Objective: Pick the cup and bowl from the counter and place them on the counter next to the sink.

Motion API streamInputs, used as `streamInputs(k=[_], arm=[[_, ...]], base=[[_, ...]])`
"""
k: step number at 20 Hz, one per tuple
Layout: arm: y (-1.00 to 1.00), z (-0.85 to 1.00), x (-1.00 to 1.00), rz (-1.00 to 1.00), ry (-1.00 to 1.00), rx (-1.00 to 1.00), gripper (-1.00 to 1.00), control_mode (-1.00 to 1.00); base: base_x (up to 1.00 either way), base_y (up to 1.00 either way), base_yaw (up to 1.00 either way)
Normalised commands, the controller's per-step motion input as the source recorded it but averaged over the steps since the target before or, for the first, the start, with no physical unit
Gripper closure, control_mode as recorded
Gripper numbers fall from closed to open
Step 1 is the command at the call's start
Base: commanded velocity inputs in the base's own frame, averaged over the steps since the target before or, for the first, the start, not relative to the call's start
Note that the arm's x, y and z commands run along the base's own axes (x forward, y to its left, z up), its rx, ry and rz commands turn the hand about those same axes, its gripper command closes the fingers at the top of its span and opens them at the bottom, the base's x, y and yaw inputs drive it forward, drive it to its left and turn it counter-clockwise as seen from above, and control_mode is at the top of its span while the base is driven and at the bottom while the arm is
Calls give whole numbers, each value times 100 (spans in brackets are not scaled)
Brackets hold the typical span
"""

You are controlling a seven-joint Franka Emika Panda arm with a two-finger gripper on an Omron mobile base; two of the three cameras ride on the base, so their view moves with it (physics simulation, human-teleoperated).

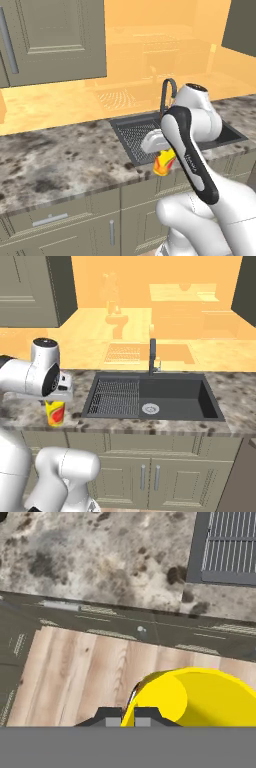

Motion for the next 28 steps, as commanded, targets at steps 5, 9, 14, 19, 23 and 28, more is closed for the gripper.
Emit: streamInputs(k=[5, 9, 14, 19, 23, 28], arm=[[0, -39, 13, 10, -12, 7, 100, -100], [-8, -28, 43, 5, -14, 0, 100, -100], [0, 2, 56, 14, 4, -7, 100, -100], [5, 11, 12, 10, 18, -7, 100, -100], [17, 12, 20, 2, 28, -10, 100, -100], [26, 0, 62, -1, 4, -1, 100, -100]], base=[[0, 0, 0], [0, 0, 0], [0, 0, 0], [0, 0, 0], [0, 0, 0], [0, 0, 0]])
